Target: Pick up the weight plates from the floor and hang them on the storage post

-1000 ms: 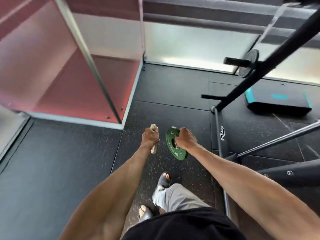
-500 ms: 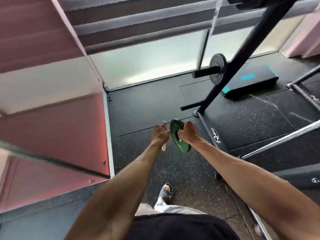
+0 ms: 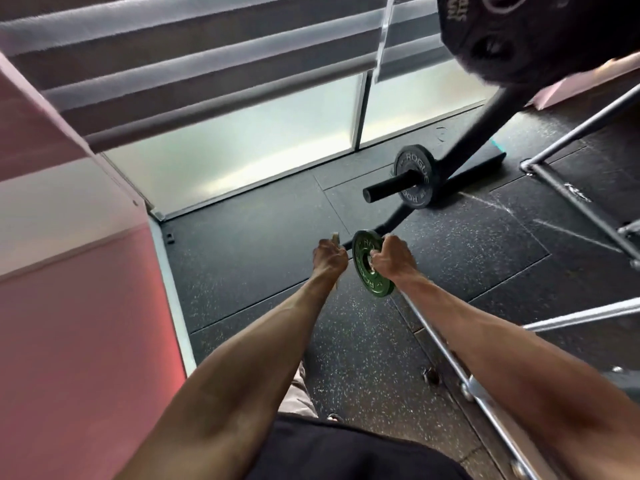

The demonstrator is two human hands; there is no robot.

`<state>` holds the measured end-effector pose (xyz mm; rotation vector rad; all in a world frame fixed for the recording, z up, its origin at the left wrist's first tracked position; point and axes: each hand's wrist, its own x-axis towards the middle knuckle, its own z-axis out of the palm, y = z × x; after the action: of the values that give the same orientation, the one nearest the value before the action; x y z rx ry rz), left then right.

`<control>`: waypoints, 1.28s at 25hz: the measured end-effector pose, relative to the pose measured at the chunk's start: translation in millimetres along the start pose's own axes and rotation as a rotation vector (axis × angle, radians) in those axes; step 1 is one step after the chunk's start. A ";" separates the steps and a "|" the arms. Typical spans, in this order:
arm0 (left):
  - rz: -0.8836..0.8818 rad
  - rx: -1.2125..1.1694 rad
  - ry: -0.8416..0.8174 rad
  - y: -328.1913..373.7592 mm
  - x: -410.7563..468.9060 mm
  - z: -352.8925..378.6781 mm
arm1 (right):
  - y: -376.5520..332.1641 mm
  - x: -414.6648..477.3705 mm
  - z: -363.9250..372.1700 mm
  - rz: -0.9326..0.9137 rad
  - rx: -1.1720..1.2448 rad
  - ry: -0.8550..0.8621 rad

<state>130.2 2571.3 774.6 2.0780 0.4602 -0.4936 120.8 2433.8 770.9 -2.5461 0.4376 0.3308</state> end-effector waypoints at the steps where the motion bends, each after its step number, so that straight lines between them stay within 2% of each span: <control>1: 0.013 0.010 -0.017 8.3 16.1 -3.9 | -7.7 17.2 2.0 0.010 -0.008 0.003; 9: 0.081 0.055 -0.132 67.3 137.1 -23.1 | -58.4 133.0 5.9 0.092 0.049 0.148; 15: 0.035 0.141 -0.092 89.1 188.4 -19.1 | -54.6 185.3 -3.2 0.066 -0.111 0.205; 20: 0.002 0.262 -0.046 109.7 199.4 -10.7 | -43.2 199.7 -0.6 -0.004 -0.262 0.241; 23: -0.008 0.222 -0.109 123.4 205.6 -4.7 | -31.1 209.7 -11.6 0.024 -0.292 0.287; 28: -0.083 0.084 -0.178 143.7 216.2 18.4 | -9.3 219.8 -37.7 0.086 -0.308 0.269; 32: -0.100 0.082 -0.213 157.7 213.8 35.8 | -8.2 210.3 -32.3 0.079 -0.276 0.360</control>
<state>384.9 2488.9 758.3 2.0590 0.4247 -0.7960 321.5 2372.5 734.9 -2.8732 0.6670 -0.0494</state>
